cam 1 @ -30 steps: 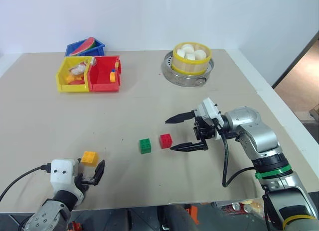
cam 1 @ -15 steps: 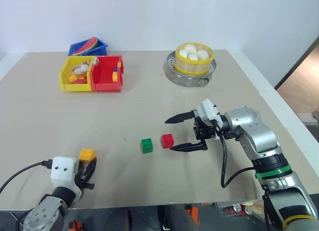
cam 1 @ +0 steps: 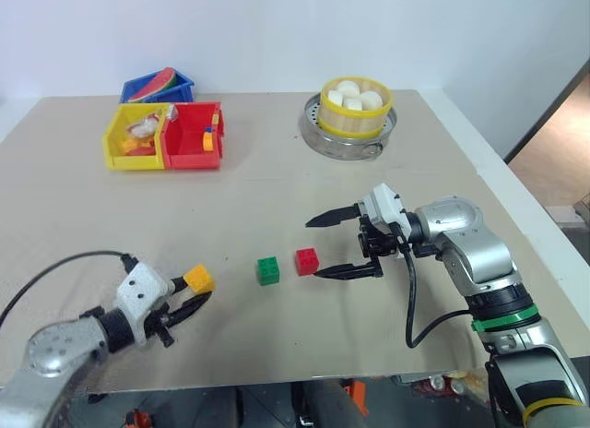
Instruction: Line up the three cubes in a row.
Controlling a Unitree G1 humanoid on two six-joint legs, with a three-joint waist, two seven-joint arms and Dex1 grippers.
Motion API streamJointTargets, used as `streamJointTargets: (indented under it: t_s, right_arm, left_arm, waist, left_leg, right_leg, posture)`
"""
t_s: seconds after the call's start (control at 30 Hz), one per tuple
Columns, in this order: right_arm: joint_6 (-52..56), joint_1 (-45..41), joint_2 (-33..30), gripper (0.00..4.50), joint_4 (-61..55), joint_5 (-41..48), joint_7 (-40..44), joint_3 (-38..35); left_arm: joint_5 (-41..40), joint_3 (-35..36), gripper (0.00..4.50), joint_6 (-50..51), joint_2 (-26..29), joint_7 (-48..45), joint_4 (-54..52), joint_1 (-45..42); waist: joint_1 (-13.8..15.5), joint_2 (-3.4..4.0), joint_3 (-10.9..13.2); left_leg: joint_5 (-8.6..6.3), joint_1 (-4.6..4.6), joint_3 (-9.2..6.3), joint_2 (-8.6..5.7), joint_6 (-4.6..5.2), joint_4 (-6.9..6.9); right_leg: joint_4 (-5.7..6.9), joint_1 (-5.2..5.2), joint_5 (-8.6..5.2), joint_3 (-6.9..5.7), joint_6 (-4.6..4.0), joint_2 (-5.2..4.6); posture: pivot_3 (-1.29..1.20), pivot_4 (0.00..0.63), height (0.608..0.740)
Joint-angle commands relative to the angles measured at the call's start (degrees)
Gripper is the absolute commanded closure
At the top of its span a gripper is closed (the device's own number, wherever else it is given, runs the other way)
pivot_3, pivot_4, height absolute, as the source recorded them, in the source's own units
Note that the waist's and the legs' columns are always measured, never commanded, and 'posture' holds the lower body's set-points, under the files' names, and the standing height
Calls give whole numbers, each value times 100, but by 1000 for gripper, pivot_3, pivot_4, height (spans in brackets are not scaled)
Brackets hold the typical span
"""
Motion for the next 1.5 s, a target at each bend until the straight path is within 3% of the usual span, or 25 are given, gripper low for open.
streamJointTargets:
  t_s: [0.03, 0.17, 0.4, 0.7, 1.5]
  right_arm:
    - [-161, -217, 36, 0, 68, -52, 11, -72]
    - [-198, -230, 38, 0, 132, -83, 4, -71]
    - [-181, -149, 1, 0, 50, -130, -92, -113]
    - [448, -62, -1, 0, -382, 259, -308, -274]
    - [166, 36, -155, 0, -251, 73, -360, -185]
  left_arm:
    - [-161, -36, 3189, -418, 596, -1166, 806, -630]
    - [-41, -314, 3189, -722, 880, -1824, 1682, -1410]
    - [111, -884, 3189, -944, 727, -2339, 2505, -2485]
    - [194, -1217, 3189, -997, 614, -2595, 2505, -2733]
    - [782, -1703, 3189, -1289, 323, -2561, 2992, -2902]
  waist:
    - [3, 0, 0]
    - [6, 2, 2]
    - [7, 2, 2]
    - [6, 2, 2]
    - [11, 2, 1]
  left_leg:
    - [0, -2, -1, 0, 0, -3]
    - [0, -2, -4, 6, 0, -13]
    - [-2, -12, -1, 7, 1, -16]
    - [-4, -12, -5, 11, 4, -16]
    - [-3, -7, -6, 8, 4, -15]
  right_leg:
    - [0, -2, -1, -2, -1, 1]
    - [0, -4, -4, -7, -7, 5]
    - [-8, -7, -5, -6, -5, 4]
    - [-6, -7, -6, -8, -3, 6]
    - [-2, -4, -5, -8, -2, 6]
  posture:
    - [0, 150, 740]
    - [0, 150, 740]
    - [0, 150, 740]
    - [0, 150, 740]
    - [0, 150, 740]
